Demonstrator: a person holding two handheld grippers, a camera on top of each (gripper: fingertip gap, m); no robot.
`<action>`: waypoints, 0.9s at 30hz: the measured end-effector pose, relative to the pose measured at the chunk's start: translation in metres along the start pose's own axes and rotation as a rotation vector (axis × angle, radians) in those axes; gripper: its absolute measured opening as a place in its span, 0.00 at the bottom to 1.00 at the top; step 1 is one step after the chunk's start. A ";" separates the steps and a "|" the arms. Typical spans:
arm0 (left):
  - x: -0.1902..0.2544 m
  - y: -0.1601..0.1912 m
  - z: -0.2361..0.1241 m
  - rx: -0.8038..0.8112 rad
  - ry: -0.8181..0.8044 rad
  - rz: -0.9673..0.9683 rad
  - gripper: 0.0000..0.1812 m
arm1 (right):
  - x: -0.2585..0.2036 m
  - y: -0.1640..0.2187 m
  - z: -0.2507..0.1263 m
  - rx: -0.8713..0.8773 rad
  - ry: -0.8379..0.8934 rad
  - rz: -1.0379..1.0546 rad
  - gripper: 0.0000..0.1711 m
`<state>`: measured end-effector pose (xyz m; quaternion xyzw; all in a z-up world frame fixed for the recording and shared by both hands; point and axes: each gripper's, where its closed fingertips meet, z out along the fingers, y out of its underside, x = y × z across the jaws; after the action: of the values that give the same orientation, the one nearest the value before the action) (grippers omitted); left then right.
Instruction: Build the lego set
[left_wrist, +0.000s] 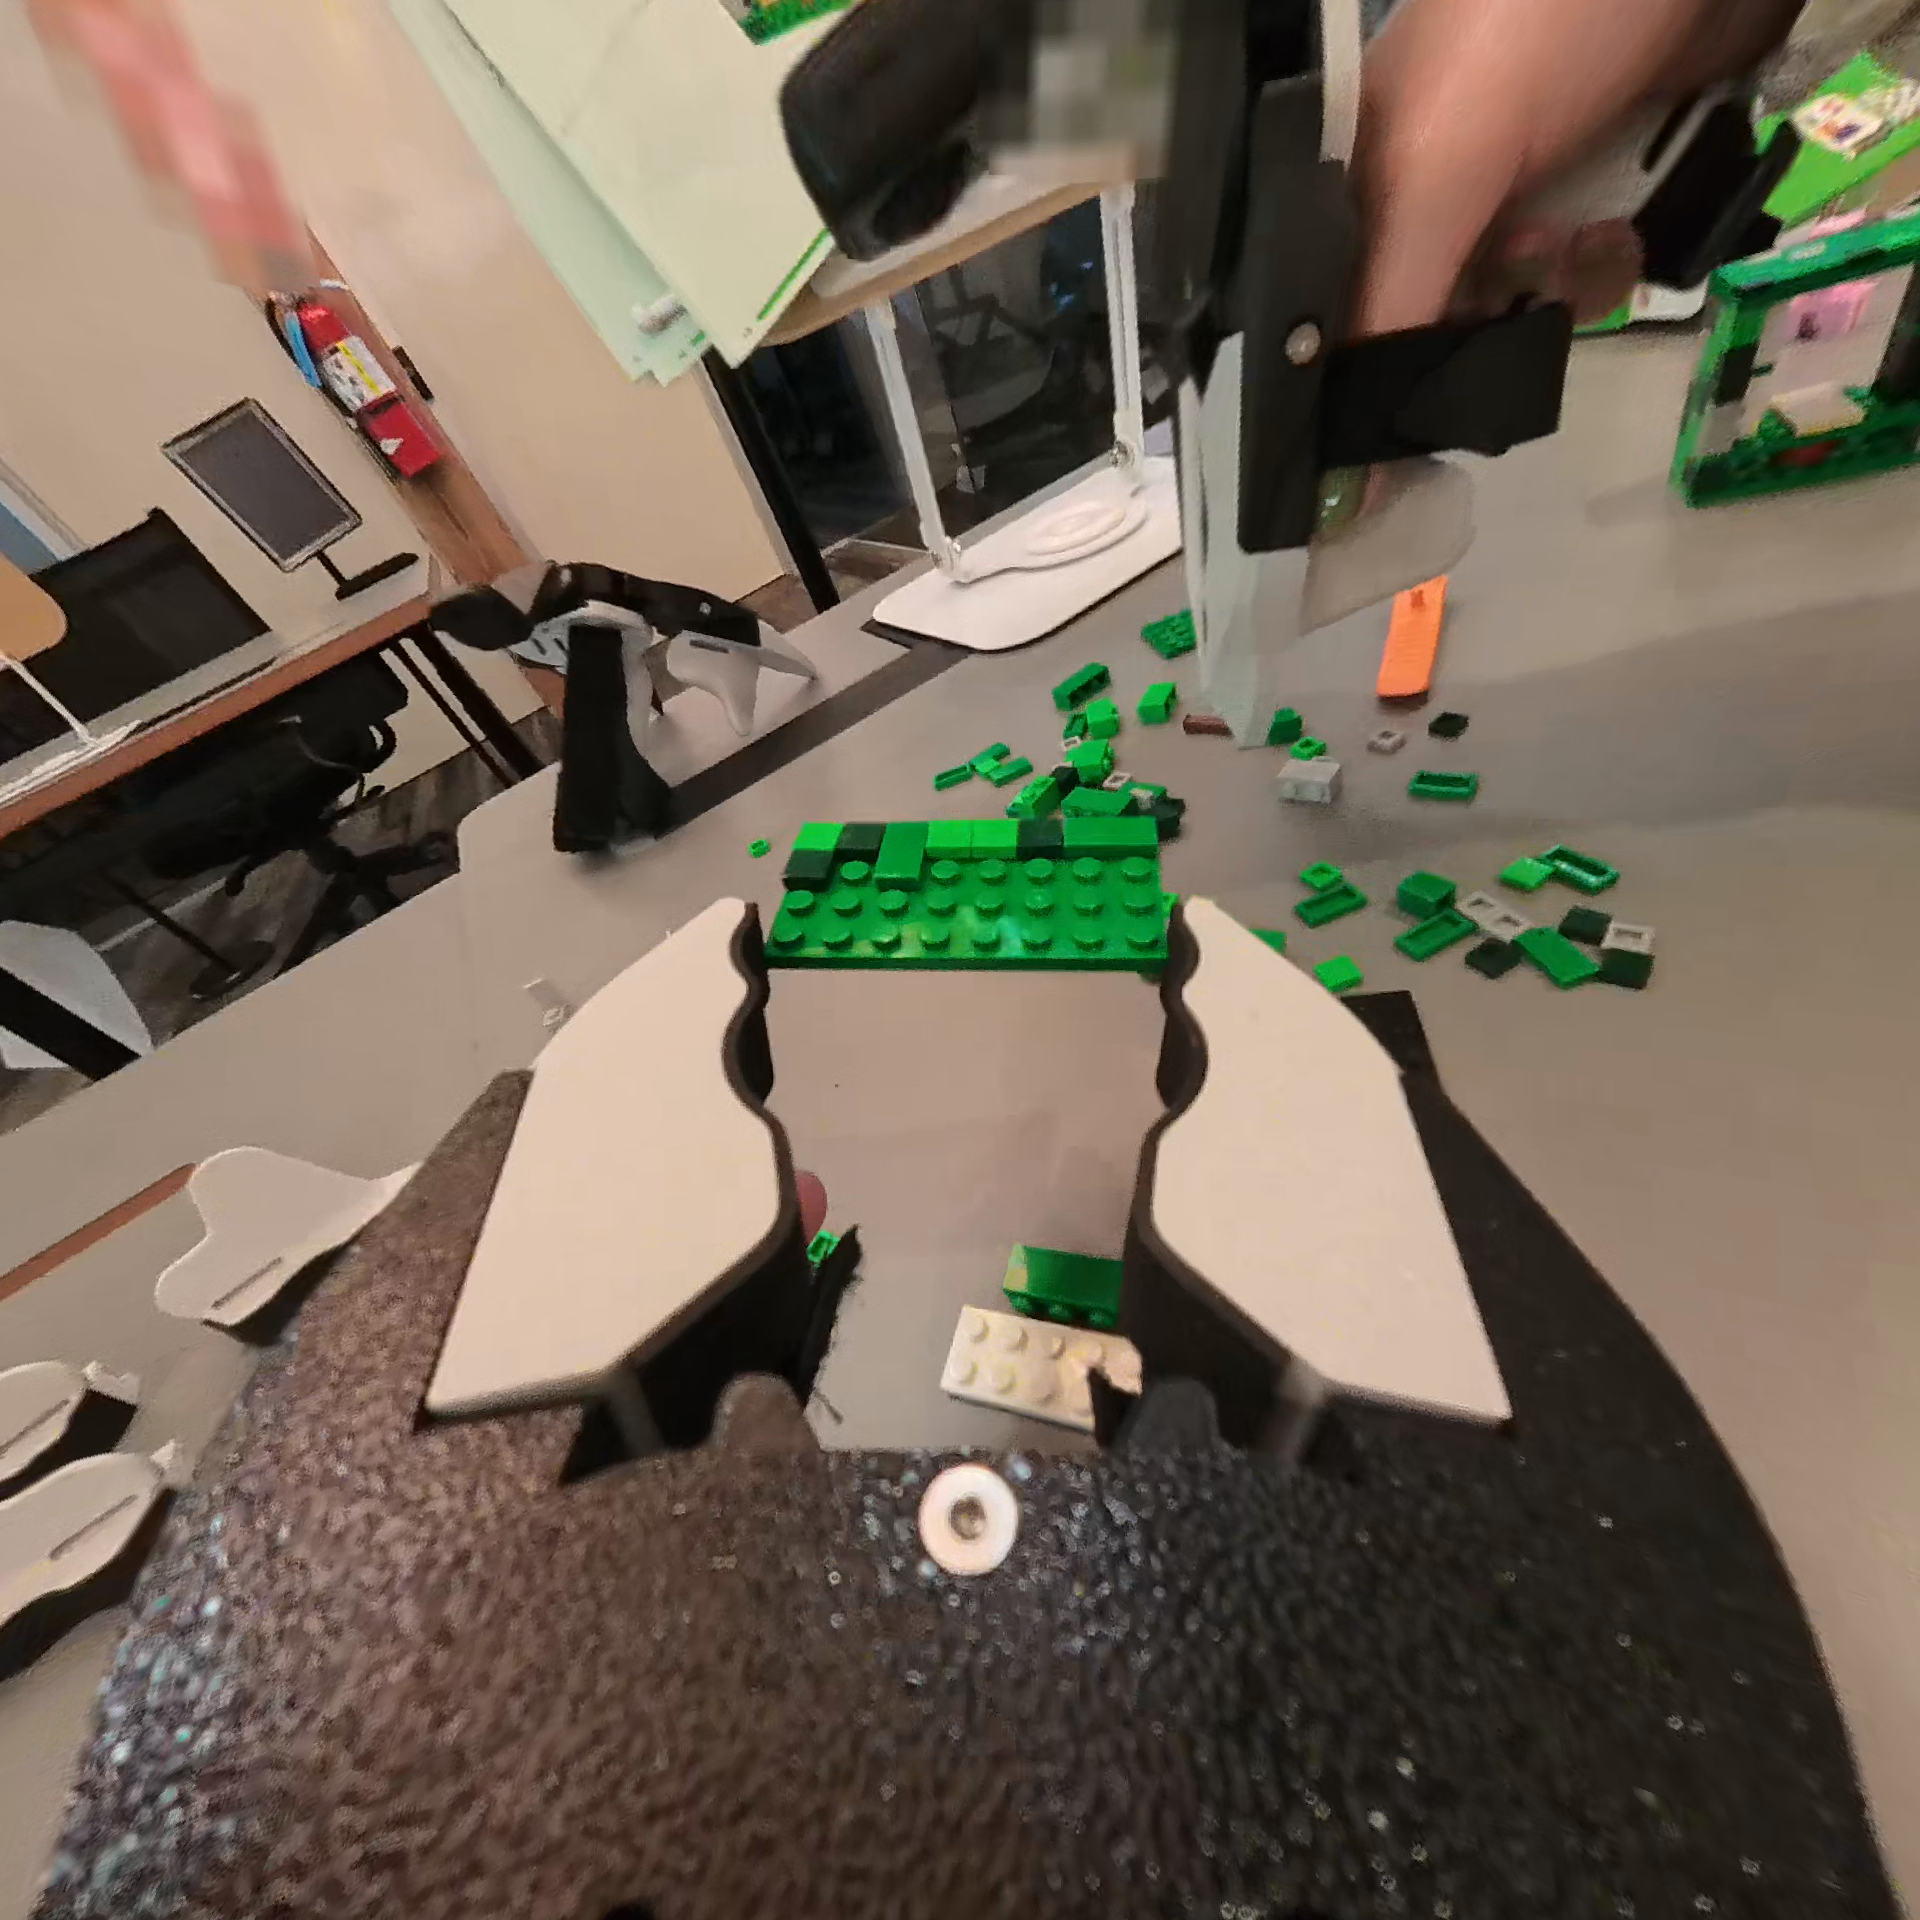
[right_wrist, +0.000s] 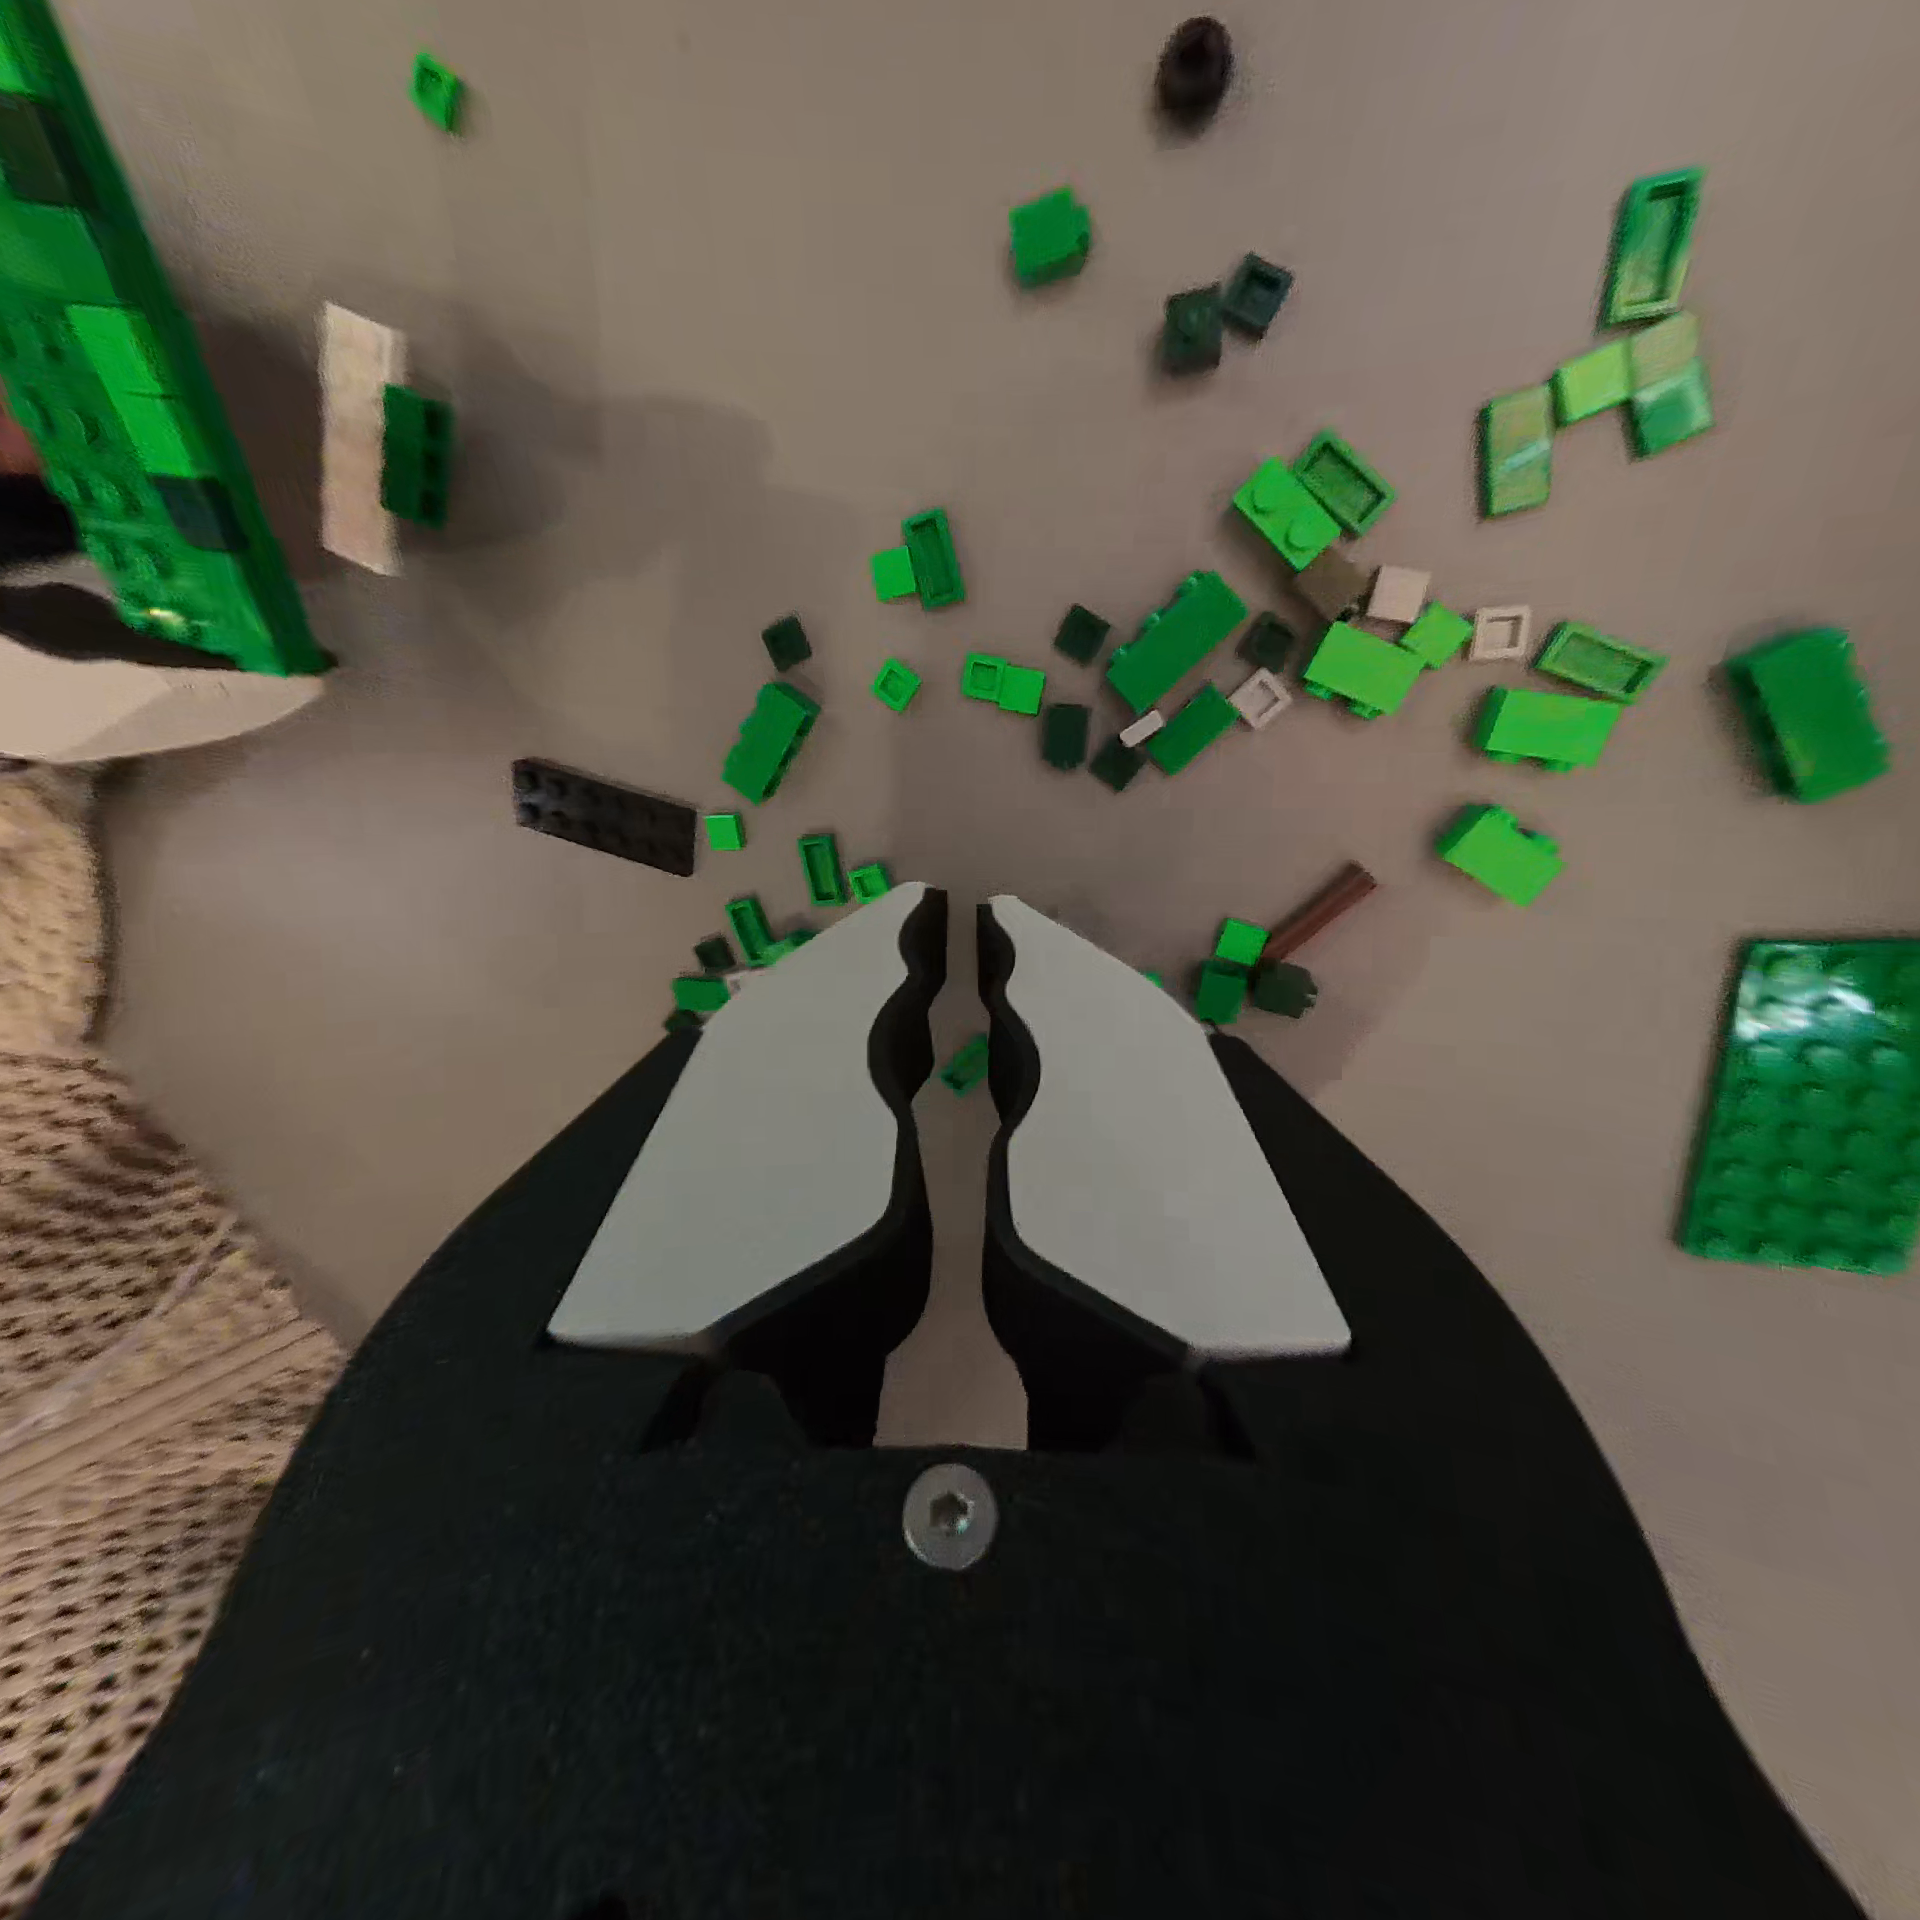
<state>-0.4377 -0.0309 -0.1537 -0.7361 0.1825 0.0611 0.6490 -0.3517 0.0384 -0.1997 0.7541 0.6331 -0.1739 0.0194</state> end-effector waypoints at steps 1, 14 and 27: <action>-0.001 -0.001 0.000 0.004 -0.003 -0.013 0.40 | -0.005 -0.001 -0.001 0.016 -0.042 0.005 0.03; -0.008 -0.002 -0.001 0.016 -0.014 -0.070 0.40 | -0.043 0.022 0.022 -0.090 -0.018 -0.299 0.01; -0.002 0.000 0.002 -0.002 0.011 -0.040 0.40 | -0.059 0.030 0.034 -0.106 -0.006 -0.448 0.05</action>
<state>-0.4395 -0.0290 -0.1531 -0.7407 0.1709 0.0442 0.6483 -0.3386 -0.0319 -0.2201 0.5919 0.7930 -0.1426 0.0220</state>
